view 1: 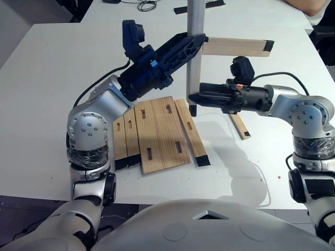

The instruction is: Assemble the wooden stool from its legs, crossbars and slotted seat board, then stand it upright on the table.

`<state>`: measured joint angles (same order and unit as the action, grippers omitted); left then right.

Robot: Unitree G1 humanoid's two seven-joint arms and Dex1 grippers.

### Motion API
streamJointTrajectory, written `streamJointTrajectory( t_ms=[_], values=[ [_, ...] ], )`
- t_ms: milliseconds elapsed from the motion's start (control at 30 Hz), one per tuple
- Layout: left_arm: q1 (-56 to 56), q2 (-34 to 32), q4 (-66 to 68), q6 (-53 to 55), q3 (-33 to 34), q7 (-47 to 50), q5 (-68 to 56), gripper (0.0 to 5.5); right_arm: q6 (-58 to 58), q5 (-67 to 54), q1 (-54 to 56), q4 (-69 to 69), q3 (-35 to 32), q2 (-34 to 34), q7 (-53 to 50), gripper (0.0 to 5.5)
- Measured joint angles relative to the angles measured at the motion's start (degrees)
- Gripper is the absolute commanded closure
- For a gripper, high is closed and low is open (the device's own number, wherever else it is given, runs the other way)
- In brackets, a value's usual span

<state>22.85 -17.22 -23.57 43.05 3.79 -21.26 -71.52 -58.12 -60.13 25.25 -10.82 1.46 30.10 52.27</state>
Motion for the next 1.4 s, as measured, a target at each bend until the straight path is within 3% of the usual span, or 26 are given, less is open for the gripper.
streamJointTrajectory(
  t_ms=[433,900,1300,1400],
  values=[
    [-2.88,-5.83,-2.94,1.86,-2.82,-6.81,2.77,3.24,5.47,10.95,-0.18,-0.02,4.49,8.68,13.43,3.41],
    [-5.62,-9.59,-4.48,3.44,-3.55,-13.25,2.75,3.24,11.34,18.41,-0.24,0.37,7.83,11.36,23.38,3.41],
    [-5.65,-8.92,-5.58,3.86,-6.80,-13.71,3.64,1.26,12.37,20.05,0.35,0.50,8.05,11.45,25.05,3.41],
    [-5.65,-8.96,-5.84,4.16,-7.06,-14.12,3.61,1.22,13.73,21.39,0.33,0.47,8.57,12.14,25.97,3.41]
  ],
)
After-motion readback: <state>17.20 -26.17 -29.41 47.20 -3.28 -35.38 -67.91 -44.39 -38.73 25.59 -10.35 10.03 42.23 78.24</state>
